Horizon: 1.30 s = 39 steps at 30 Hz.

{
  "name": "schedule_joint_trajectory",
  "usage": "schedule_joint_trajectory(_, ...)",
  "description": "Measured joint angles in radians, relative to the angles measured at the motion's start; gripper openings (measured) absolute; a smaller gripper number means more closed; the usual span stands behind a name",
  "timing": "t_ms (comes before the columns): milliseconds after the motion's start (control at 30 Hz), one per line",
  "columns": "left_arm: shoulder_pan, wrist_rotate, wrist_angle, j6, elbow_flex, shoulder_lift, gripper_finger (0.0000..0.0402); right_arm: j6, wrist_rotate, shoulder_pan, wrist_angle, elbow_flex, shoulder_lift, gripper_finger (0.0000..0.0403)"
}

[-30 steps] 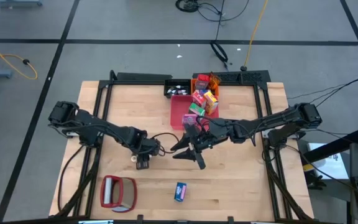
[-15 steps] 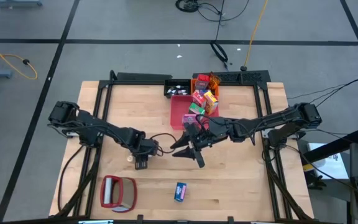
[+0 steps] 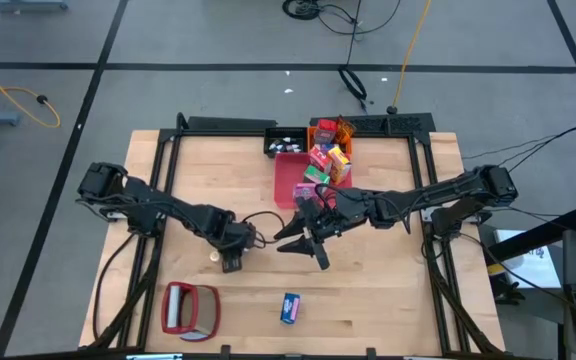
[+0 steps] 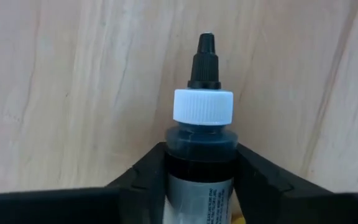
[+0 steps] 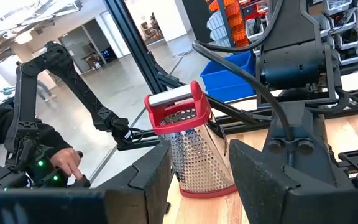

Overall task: Pick & Place Kitchen Items
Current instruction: Put the large black food coloring bottle into the black bin

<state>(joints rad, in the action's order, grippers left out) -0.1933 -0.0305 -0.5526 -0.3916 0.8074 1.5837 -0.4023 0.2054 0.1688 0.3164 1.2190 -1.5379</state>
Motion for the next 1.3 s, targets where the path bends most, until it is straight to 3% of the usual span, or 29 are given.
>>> schedule_joint_trajectory(200,0.026,-0.003,0.002,-0.075,0.0,-0.002,0.0085,0.0,0.0,0.0,0.0,0.0,0.0,0.0155)
schedule_joint_trajectory(733,0.12,-0.039,-0.013,-0.115,0.032,-0.048,0.0091,0.0,0.0,0.0,-0.001,0.0,0.0,0.0155)
schedule_joint_trajectory(1300,0.275,0.129,0.003,-0.103,0.068,-0.389,0.0092,0.0,0.0,0.0,-0.006,0.001,0.001,0.0155)
